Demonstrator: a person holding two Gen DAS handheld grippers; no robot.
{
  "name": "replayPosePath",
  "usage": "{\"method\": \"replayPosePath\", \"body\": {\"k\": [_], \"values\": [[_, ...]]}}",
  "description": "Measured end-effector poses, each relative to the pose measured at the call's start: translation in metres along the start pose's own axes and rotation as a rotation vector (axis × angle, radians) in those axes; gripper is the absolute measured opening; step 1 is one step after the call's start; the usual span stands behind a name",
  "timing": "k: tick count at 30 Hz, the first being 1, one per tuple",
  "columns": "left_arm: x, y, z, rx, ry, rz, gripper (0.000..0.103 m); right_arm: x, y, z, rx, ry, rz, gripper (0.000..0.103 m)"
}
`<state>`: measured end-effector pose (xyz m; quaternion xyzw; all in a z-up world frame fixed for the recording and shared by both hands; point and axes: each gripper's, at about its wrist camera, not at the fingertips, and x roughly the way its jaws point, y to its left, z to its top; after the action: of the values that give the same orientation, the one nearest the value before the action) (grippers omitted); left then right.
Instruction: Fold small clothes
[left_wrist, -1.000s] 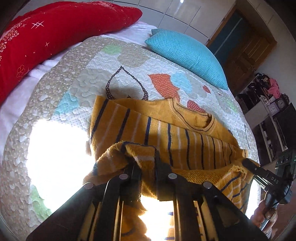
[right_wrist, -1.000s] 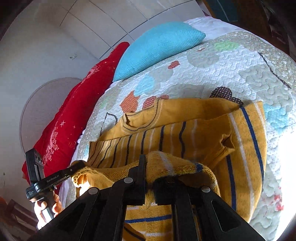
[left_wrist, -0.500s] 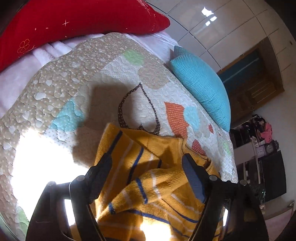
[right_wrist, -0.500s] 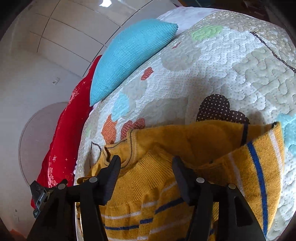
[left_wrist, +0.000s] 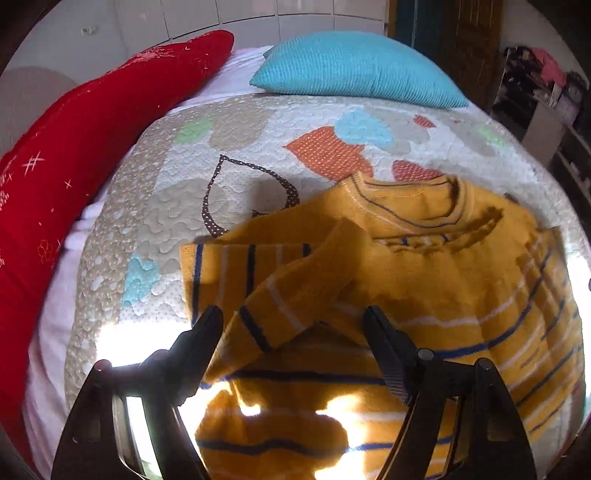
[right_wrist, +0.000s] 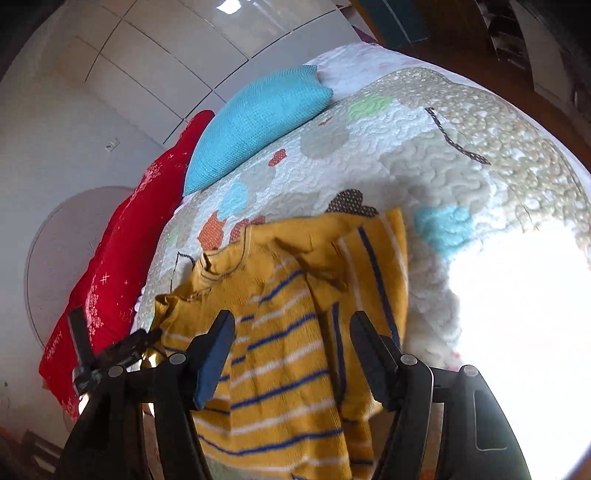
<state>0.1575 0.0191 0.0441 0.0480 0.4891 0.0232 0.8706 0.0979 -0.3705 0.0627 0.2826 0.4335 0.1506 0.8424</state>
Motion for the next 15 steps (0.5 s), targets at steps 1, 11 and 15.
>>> {"method": "replayPosePath", "body": {"k": [1,11,15], "values": [[0.009,0.005,0.004,-0.011,0.006,0.045,0.077,-0.008,-0.005,-0.008,-0.003,0.002,-0.012,0.070],[0.021,0.100,-0.015,-0.300,0.047,0.063,0.077,-0.037,-0.033,-0.051,-0.028,0.022,-0.047,0.071],[-0.005,0.102,-0.032,-0.283,0.018,0.044,0.077,-0.003,-0.025,-0.073,-0.025,0.083,-0.001,0.069]]}}
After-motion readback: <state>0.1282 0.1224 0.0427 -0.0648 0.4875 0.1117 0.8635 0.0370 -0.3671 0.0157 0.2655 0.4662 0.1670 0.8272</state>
